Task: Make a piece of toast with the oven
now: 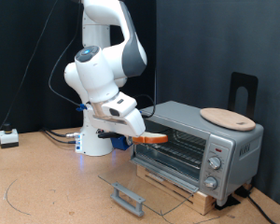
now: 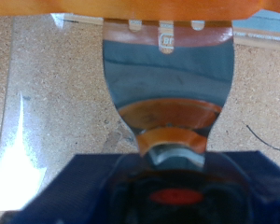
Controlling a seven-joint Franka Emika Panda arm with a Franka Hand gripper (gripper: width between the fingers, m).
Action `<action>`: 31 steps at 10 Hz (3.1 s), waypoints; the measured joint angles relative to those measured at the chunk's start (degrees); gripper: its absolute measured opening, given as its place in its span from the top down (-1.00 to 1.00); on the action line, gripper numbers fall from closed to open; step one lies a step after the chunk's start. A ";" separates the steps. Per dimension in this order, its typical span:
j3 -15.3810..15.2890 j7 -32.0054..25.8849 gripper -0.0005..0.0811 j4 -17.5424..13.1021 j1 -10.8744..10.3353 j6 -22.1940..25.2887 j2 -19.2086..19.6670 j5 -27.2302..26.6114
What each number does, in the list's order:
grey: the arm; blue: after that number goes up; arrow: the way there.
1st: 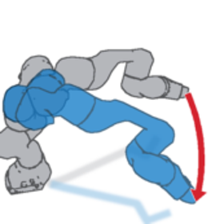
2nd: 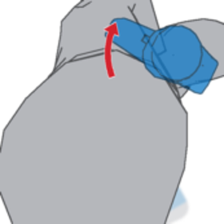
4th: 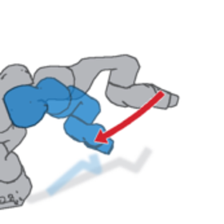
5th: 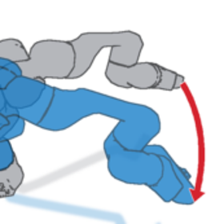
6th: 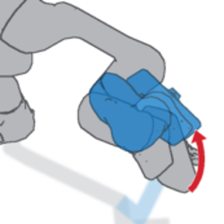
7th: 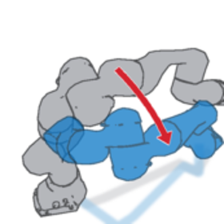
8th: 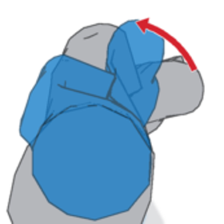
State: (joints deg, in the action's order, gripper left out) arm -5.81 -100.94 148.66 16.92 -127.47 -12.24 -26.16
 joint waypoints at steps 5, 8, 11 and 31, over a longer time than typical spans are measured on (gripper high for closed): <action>-5.37 14.08 -0.05 1.16 -0.18 -3.93 0.03 10.07; -8.39 18.62 -0.05 1.39 -1.79 -6.14 0.35 7.39; -10.50 20.28 -0.05 1.22 -2.22 -6.41 0.38 7.36; -14.64 27.25 -0.05 -2.56 -2.20 1.82 2.36 15.99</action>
State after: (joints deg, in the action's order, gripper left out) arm -20.46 -73.69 146.10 14.72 -125.65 -9.88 -10.17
